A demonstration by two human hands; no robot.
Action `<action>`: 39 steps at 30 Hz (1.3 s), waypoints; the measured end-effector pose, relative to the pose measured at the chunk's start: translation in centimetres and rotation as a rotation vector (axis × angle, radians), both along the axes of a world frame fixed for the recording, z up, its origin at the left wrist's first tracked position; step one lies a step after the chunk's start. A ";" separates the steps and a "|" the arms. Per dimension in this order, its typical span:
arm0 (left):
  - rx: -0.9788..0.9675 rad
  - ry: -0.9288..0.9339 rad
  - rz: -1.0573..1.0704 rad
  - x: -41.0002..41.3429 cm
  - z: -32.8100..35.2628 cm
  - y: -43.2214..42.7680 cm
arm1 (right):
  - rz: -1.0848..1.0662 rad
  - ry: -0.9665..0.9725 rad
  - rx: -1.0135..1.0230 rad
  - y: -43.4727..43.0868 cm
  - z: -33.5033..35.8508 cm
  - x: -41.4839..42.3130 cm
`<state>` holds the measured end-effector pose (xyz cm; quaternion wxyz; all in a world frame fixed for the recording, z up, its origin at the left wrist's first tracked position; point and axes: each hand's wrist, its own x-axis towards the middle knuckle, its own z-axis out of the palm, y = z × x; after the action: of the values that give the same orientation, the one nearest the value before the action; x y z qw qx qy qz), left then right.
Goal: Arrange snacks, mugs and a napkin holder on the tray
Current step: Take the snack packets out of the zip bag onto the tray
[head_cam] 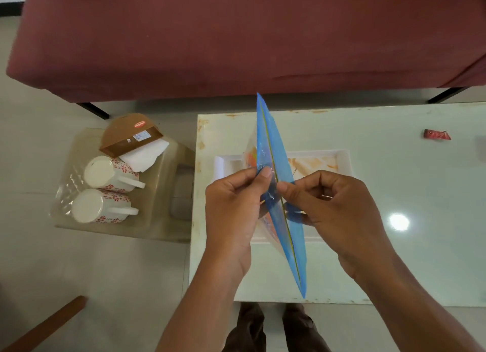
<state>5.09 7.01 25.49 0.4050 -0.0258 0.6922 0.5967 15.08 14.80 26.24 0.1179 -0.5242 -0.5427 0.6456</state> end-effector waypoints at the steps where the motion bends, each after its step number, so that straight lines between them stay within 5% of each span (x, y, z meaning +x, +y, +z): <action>1: -0.003 0.005 0.001 -0.1 -0.1 -0.1 | 0.008 -0.030 0.055 -0.2 0.1 -0.1; 12: -0.074 0.230 0.021 -0.4 -1.2 -1.7 | 0.053 -0.161 0.509 -3.2 -0.2 -1.7; 16: -0.157 0.447 -0.005 -0.3 -1.1 -2.0 | 0.049 -0.172 0.661 -4.2 -0.4 -2.3; 27: -0.162 0.408 0.079 -0.8 -1.4 -2.5 | -0.011 -0.172 0.782 -5.7 -0.4 -3.6; 39: -0.291 0.871 -0.083 -3.1 -1.1 -2.9 | -0.088 -0.275 1.048 -4.1 -0.7 -2.5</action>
<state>2.03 4.07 24.38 0.0924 0.1985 0.8749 0.4321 12.57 10.74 25.55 0.3184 -0.4971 -0.7799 0.2083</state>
